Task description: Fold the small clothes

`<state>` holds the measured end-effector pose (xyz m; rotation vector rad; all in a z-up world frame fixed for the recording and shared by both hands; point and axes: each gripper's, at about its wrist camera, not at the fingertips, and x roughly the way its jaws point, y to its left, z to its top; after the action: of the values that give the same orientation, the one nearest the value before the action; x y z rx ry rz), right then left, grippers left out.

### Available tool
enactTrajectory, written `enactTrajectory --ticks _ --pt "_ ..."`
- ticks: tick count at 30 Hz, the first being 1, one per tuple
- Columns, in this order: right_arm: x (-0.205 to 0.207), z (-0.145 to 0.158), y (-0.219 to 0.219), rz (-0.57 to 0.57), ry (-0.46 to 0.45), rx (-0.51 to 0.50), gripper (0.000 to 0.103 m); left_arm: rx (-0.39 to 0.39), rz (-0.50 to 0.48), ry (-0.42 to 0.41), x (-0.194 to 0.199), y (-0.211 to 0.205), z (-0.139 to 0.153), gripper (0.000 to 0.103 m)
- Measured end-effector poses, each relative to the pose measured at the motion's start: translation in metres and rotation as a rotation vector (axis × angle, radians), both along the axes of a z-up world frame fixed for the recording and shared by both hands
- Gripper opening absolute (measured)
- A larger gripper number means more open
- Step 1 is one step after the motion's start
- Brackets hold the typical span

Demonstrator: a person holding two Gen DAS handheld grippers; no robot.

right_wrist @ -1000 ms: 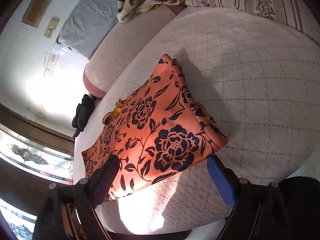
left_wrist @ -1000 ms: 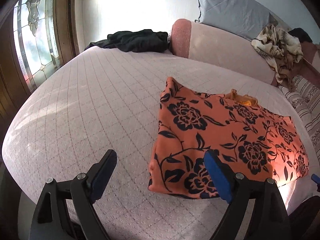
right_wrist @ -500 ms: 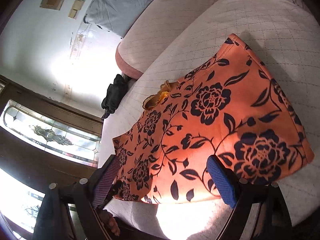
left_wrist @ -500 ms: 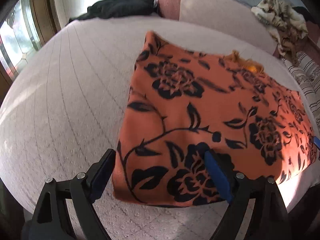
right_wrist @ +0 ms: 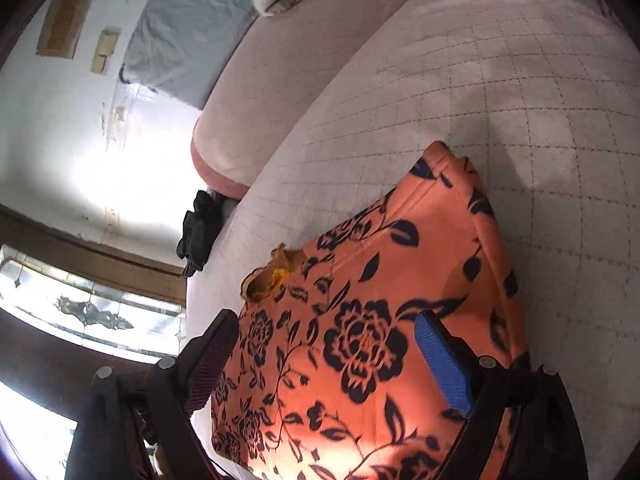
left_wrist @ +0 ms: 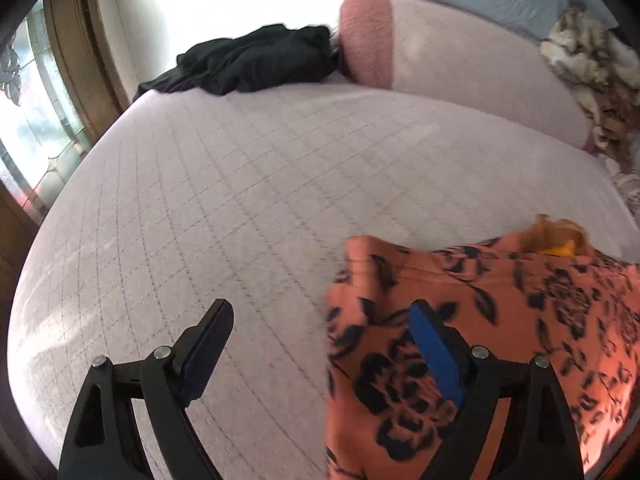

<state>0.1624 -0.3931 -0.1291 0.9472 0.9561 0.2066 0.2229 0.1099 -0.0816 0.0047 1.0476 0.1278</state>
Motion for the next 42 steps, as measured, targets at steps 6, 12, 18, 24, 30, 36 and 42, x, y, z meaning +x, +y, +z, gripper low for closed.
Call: enactTrajectory --ticks 6,12,18,24,30,36,42 --pt "-0.01 -0.008 -0.034 -0.125 -0.014 0.071 0.091 -0.171 0.205 -0.007 -0.001 0.052 -0.005 0.091" --pt "-0.086 0.022 -0.03 -0.112 -0.064 -0.012 0.091 -0.184 0.158 -0.134 -0.07 0.053 0.035 0.091" --pt "-0.161 0.024 0.0 -0.056 -0.086 0.057 0.092 -0.153 0.027 -0.209 -0.15 0.006 0.053 0.091" --pt "-0.182 -0.009 0.012 -0.129 0.007 0.102 0.092 -0.153 -0.074 -0.155 -0.192 -0.039 0.034 0.091" --pt "-0.188 -0.019 0.004 -0.214 0.036 0.146 0.092 -0.162 -0.074 -0.123 -0.208 -0.047 0.024 0.091" --pt "-0.169 -0.025 0.005 -0.249 0.052 0.164 0.092 -0.16 -0.081 -0.138 -0.2 -0.059 0.03 0.091" --pt "-0.156 -0.028 0.002 -0.312 0.037 0.163 0.093 -0.153 -0.122 -0.137 -0.189 -0.087 0.029 0.091"
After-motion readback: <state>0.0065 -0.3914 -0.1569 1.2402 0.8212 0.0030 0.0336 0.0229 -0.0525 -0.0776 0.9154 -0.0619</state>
